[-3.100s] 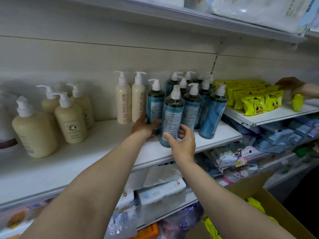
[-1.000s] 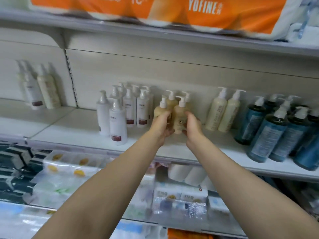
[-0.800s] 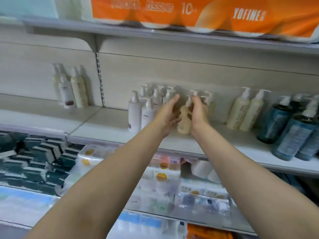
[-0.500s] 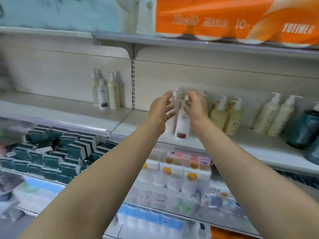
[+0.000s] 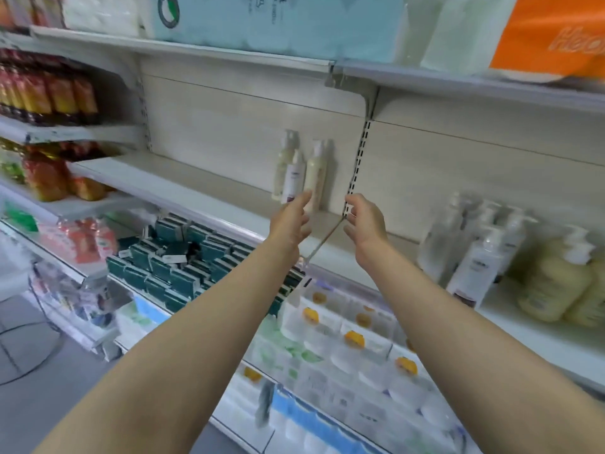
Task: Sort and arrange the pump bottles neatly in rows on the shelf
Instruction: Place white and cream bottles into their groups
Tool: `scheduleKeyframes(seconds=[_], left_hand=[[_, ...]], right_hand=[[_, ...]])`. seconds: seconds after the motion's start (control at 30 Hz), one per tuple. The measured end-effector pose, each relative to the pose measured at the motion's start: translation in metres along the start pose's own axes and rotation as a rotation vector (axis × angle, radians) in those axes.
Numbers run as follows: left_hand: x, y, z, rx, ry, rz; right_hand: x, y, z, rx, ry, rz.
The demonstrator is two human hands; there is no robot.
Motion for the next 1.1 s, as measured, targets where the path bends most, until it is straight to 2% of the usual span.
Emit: scheduleKeyframes(seconds=[0.27, 0.43, 0.57, 0.87, 1.1], left_hand=[[-0.055, -0.015, 0.1, -0.031, -0.091, 0.047], [-0.067, -0.023, 0.168, -0.001, -0.105, 0.126], [-0.069, -0.004, 0.208, -0.014, -0.111, 0.191], [-0.063, 0.014, 0.282, 0.011, -0.066, 0.319], [-0.049, 0.017, 0.308, 0.046, 0.018, 0.273]], right_hand=[[0.068, -0.036, 0.093, 0.05, -0.016, -0.069], [0.089, -0.041, 0.152, 0.024, -0.043, -0.17], [0.093, -0.063, 0.182, -0.019, -0.048, -0.233], [0.101, -0.086, 0.229, -0.091, -0.101, -0.223], [0.106, -0.09, 0.249, -0.127, -0.12, -0.216]])
Point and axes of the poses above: each hand's wrist, its own z-axis towards the middle knuckle, its own x-axis out of the palm, y = z × x, the point moved 3 cm from there along z, towards the middle knuckle, and after that the axes turned 14 degrees about z, right-handed, at the moved point
